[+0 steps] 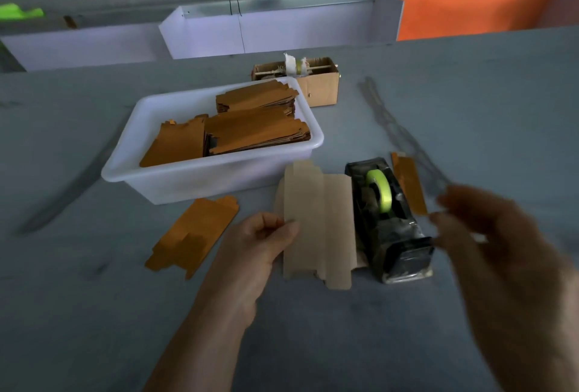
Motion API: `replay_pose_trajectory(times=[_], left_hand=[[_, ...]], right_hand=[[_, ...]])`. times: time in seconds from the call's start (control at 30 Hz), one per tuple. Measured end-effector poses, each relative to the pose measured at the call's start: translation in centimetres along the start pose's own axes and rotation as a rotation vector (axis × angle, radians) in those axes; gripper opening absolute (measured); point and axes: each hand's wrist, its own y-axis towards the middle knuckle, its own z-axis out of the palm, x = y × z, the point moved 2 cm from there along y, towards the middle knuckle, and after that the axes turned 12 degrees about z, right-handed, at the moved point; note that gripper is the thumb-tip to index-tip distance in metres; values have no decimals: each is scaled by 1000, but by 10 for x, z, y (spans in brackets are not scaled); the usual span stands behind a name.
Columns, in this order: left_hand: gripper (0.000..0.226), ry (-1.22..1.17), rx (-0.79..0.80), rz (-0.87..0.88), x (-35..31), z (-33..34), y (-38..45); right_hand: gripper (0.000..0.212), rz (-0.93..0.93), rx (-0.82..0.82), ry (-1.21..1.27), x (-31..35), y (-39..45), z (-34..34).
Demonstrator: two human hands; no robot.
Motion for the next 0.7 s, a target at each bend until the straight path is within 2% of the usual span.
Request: replay_pose_trajectory(times=[0.07, 0.13, 0.23, 0.3, 0.4, 0.6, 0.7], left_hand=[[10, -83, 53, 10, -6, 1, -7], [20, -137, 87, 27, -13, 2, -15], [21, -171, 124, 49, -20, 3, -23], [20, -195, 155, 24, -23, 6, -26], [31, -151, 220, 7, -28, 13, -30], [39, -61, 149, 5, -31, 19, -31], [30, -56, 127, -3, -29, 20, -31]], right_hand=[[30, -50, 82, -53, 8, -27, 11], [35, -34, 151, -76, 10, -39, 20], [17, 134, 281, 45, 5, -38, 27], [21, 263, 379, 176, 3, -37, 30], [17, 368, 493, 324, 4, -38, 36], [14, 440, 583, 414, -2, -39, 44], [16, 430, 565, 377, -8, -40, 46]])
